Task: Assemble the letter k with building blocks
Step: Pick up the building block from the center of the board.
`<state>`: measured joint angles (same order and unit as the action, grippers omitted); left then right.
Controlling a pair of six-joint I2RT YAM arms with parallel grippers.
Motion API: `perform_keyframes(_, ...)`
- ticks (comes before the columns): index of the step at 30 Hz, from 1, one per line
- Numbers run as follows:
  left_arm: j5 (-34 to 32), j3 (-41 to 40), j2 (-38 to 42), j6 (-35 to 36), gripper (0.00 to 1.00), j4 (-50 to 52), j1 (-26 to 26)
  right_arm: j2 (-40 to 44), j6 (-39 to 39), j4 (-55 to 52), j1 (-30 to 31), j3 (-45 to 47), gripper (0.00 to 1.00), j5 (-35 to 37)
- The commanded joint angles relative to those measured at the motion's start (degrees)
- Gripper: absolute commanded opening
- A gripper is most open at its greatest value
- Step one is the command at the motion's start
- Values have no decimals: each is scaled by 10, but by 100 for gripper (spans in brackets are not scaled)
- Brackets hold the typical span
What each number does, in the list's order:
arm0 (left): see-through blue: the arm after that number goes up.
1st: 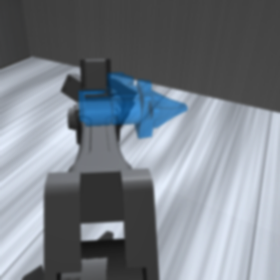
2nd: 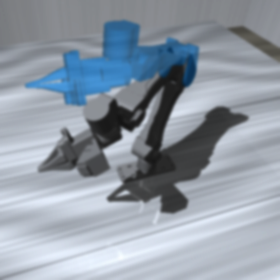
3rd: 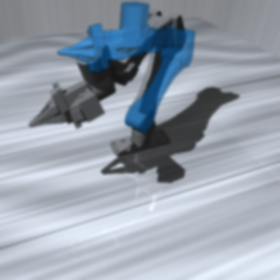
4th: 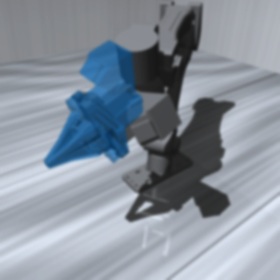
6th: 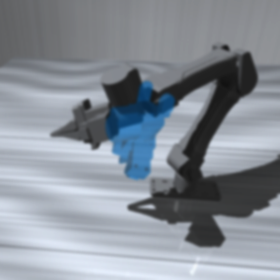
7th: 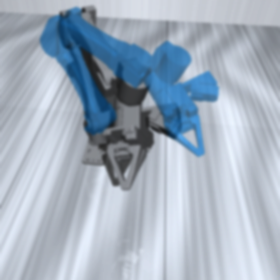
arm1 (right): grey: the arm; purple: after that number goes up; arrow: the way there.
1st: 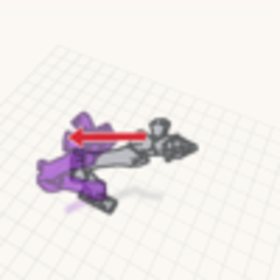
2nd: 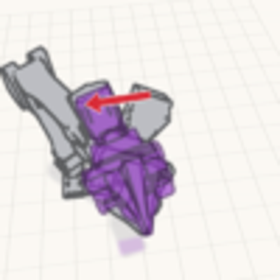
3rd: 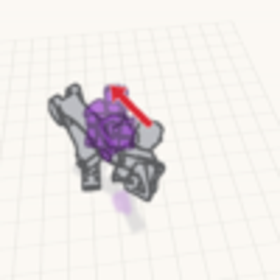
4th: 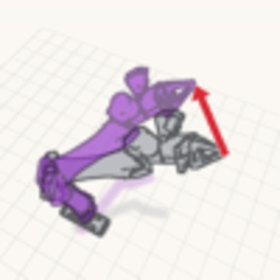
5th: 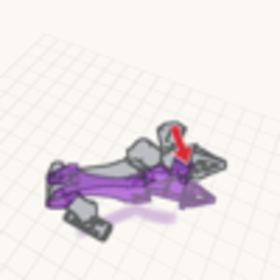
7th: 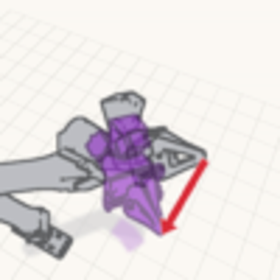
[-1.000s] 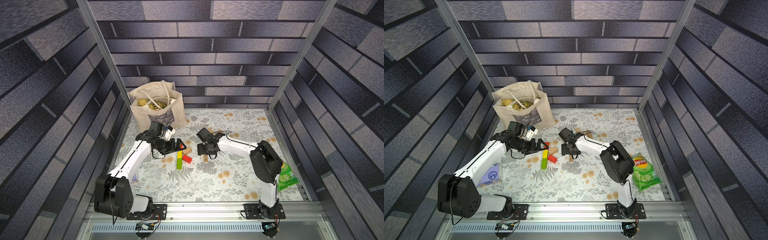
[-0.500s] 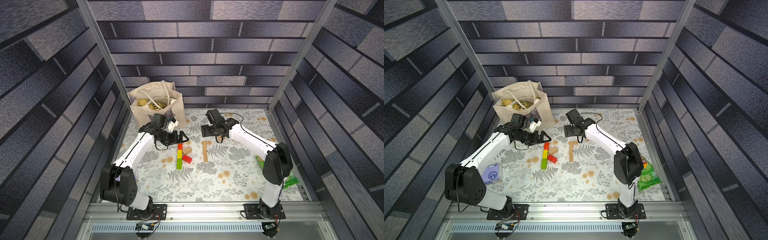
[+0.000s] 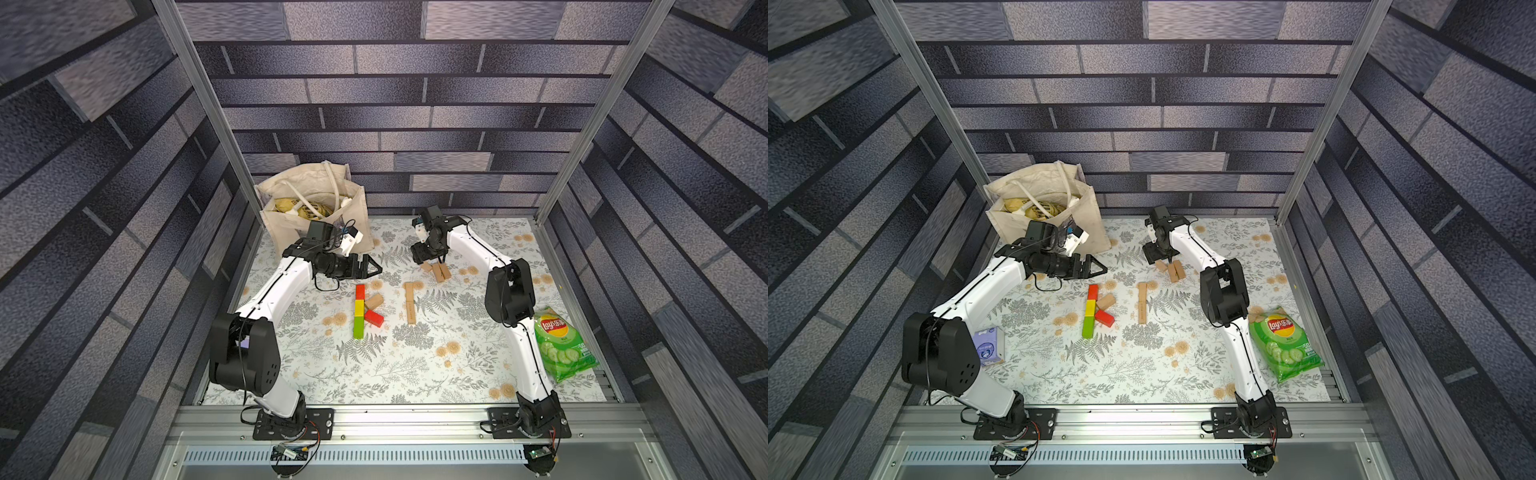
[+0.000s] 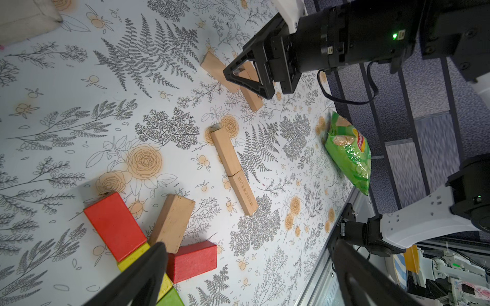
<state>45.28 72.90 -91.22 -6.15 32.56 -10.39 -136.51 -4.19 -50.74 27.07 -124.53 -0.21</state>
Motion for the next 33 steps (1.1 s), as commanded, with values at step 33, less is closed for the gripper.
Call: perform_keyframes(33, 7, 13, -23, 25, 100, 9, -15, -77, -12, -51, -12, -44, 57, 19)
